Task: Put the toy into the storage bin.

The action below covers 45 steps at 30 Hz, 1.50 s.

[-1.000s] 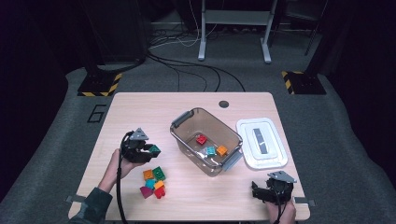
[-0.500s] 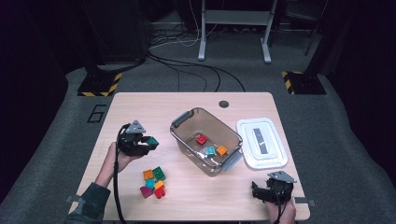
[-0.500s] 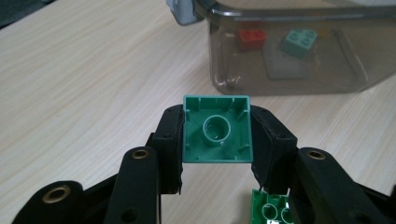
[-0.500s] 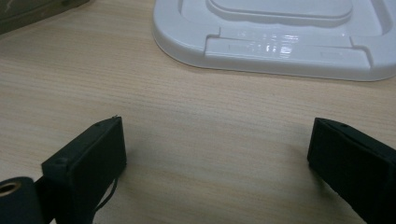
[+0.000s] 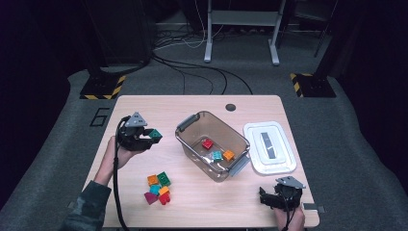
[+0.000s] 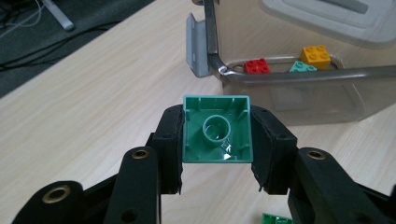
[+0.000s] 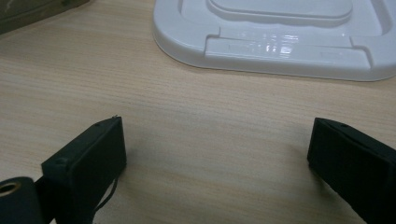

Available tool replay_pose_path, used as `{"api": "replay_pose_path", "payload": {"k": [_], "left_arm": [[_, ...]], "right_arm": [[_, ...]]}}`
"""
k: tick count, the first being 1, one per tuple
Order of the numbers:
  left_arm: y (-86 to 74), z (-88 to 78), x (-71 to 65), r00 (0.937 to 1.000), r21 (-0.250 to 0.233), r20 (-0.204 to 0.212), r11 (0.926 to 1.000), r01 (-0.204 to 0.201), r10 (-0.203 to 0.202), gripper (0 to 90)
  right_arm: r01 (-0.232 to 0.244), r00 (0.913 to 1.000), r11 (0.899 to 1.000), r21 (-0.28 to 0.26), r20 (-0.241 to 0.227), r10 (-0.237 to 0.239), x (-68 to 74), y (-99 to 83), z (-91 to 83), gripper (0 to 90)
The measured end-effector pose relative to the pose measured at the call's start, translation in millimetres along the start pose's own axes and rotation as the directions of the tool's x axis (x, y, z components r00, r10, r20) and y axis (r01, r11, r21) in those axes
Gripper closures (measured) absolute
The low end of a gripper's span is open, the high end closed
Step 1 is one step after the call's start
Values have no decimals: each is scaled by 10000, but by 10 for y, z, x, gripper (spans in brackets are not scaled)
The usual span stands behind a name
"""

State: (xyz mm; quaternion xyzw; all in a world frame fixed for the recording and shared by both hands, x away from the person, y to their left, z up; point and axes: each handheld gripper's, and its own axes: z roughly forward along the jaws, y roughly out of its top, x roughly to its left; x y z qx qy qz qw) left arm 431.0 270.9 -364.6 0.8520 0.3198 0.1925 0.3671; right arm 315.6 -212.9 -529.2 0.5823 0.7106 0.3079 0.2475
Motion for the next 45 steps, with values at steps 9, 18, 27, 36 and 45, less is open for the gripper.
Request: {"api": "replay_pose_path", "payload": {"k": [9,18,27,36,45], "left_arm": [[190,-61,26,9993,-184,-275,9995,-266,261,586],[391,-86,47,9983,-331,-297,9981,-514,504,586],[607,-48,-5,9968,-491,-165,9956,-796,788,586],[784,84,-93,9943,-492,-17,9931,-1065,1066,586],[880,256,-180,9910,-290,194,9908,-1319,1325,585]], "right_arm": [[-4,10000,10000,3,6,4,0,0,-1,35],[18,10000,10000,-4,1,-18,-2,0,0,35],[0,10000,10000,1,6,0,0,0,-1,35],[14,10000,10000,2,-3,-14,-1,0,0,35],[8,10000,10000,0,-3,-8,-1,0,0,35]]}}
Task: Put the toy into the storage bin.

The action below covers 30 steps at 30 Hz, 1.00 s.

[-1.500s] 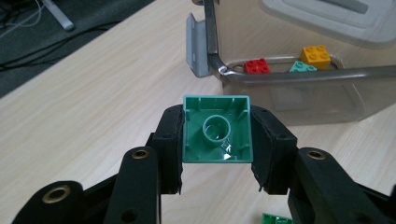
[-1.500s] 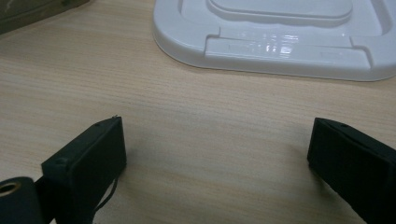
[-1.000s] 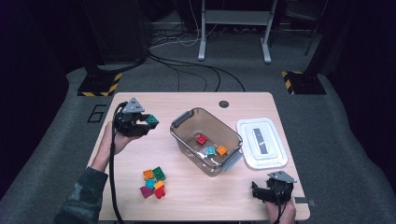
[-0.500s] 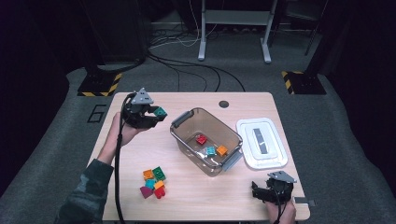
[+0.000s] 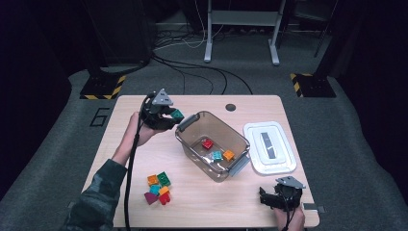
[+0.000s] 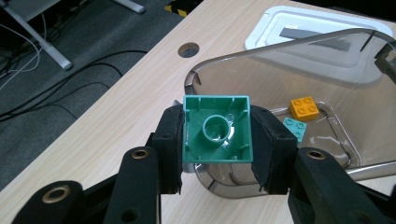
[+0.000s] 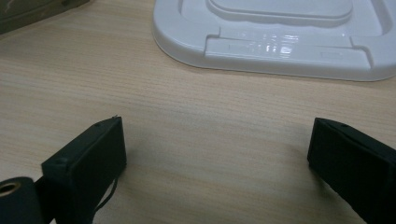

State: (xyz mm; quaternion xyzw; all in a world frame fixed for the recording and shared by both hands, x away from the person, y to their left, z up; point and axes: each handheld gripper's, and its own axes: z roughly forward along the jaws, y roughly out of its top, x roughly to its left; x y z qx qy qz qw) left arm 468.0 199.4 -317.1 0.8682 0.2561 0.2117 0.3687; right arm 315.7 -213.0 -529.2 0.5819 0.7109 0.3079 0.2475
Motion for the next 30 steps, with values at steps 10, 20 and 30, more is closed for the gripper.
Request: {"api": "replay_pose_path", "payload": {"k": [10,20,30], "left_arm": [[65,203,-88,9996,264,237,9995,-148,141,584],[98,358,-105,9993,514,333,9985,-207,190,583],[71,332,-101,9985,577,486,9981,207,-236,212]], "right_arm": [[-1,10000,10000,1,-3,1,0,0,0,35],[2,10000,10000,-2,-3,-2,0,0,0,35],[-18,10000,10000,11,-5,18,1,-1,-2,35]]}}
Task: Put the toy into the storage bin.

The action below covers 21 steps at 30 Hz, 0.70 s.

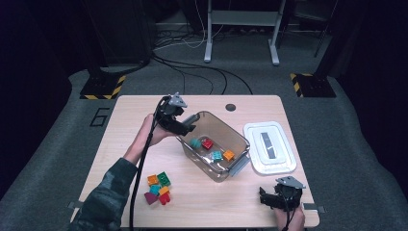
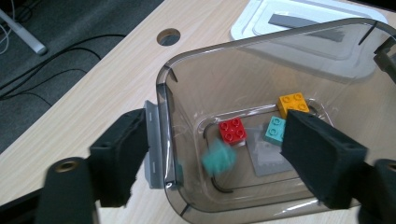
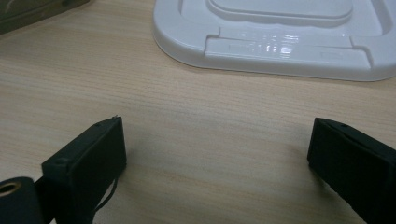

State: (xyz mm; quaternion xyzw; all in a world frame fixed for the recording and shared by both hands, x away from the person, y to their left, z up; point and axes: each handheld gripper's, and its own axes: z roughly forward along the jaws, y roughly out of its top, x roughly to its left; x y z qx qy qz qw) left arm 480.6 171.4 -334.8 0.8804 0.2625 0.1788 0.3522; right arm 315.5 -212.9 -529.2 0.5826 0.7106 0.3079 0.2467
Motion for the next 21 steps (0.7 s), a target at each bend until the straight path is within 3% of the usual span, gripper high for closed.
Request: {"api": "replay_pose_path", "payload": {"k": [4,21], "left_arm": [[-67,-78,-2,10000,-69,-22,10000,51,-51,164],[-546,-374,-10,9983,-279,-398,9988,403,-414,114]], "right_arm": [[27,10000,10000,-9,-3,-27,-2,0,1,35],[19,10000,10000,-12,-2,-19,-1,1,1,35]]}}
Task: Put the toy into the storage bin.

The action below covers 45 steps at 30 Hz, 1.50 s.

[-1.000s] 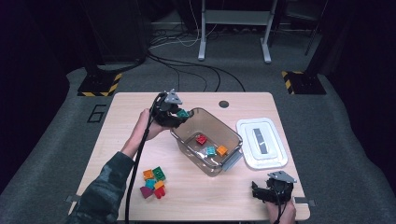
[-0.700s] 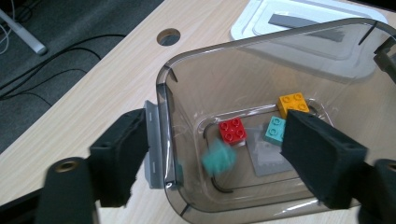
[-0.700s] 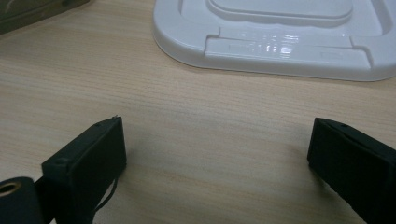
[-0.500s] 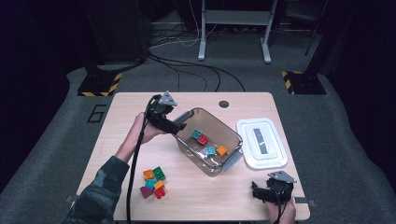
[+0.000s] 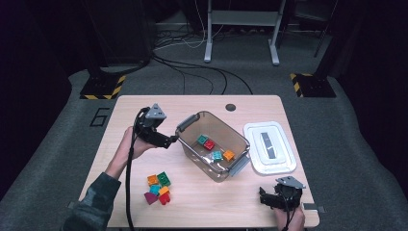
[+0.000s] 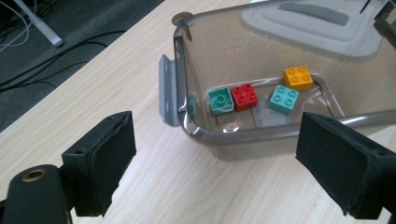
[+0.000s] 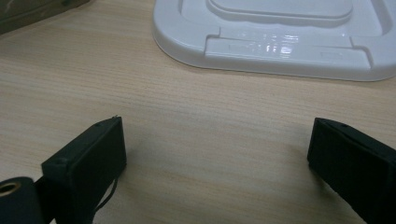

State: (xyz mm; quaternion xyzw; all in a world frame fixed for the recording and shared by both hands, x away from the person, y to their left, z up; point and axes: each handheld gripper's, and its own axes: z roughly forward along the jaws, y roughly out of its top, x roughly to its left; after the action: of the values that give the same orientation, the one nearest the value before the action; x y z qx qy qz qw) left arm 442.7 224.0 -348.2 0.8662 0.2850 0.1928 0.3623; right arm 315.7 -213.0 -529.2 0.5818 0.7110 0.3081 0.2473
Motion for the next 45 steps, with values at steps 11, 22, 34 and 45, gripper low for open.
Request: {"api": "replay_pose_path", "payload": {"k": [11,22,34,45], "left_arm": [[-363,-87,-16,9995,102,-127,9995,291,-290,91],[-742,-48,-7,9973,356,-146,9968,718,-713,83],[-1040,59,-71,9944,887,-37,9904,1056,-1057,73],[-1206,251,-197,9933,1522,424,9833,1002,-1078,71]], "right_arm": [[14,10000,10000,-13,16,-14,0,0,1,35],[2,10000,10000,-5,18,-2,1,0,1,35],[15,10000,10000,-10,27,-15,1,0,1,35],[0,10000,10000,-7,26,0,2,0,1,35]]}}
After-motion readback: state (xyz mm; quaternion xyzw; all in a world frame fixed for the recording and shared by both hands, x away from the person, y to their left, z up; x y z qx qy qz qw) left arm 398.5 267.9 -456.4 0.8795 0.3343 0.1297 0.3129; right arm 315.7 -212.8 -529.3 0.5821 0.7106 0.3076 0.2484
